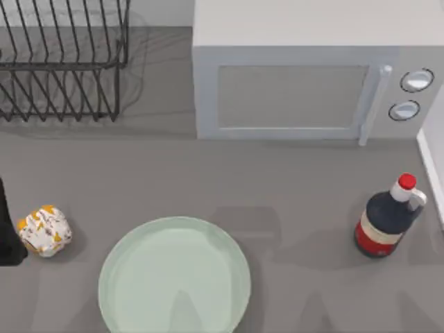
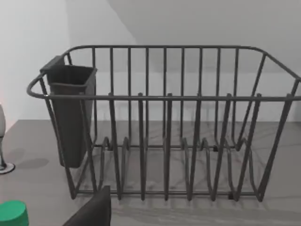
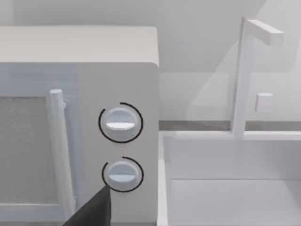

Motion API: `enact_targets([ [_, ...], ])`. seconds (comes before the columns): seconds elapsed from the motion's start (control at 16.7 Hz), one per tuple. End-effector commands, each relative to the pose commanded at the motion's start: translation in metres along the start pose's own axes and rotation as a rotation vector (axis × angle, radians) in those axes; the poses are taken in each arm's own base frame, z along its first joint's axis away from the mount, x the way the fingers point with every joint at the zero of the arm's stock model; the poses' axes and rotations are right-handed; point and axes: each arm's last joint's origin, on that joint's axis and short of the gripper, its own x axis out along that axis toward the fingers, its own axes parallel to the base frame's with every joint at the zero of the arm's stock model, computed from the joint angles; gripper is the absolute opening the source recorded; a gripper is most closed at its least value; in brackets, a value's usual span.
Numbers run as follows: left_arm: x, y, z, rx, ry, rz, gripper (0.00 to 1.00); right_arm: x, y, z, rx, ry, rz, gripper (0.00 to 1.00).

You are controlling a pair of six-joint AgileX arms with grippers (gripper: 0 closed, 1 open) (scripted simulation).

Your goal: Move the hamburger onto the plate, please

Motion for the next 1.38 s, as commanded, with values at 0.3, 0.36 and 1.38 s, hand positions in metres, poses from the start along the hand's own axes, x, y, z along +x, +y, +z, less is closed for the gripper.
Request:
enact_targets([
  [0.3,0.001,0.0,0.009,0.034,0.055,-0.005,1.0,0.0,0.0,0.0,0.0,0.0,0.0,1.0],
  [0.36,0.002,-0.001,0.014,0.056,0.091,-0.01,1.0,0.0,0.0,0.0,0.0,0.0,0.0,1.0],
  [1.38,0.166,-0.024,0.028,0.582,1.343,-0.523,1.0,0.0,0.0,0.0,0.0,0.0,0.0,1.0],
])
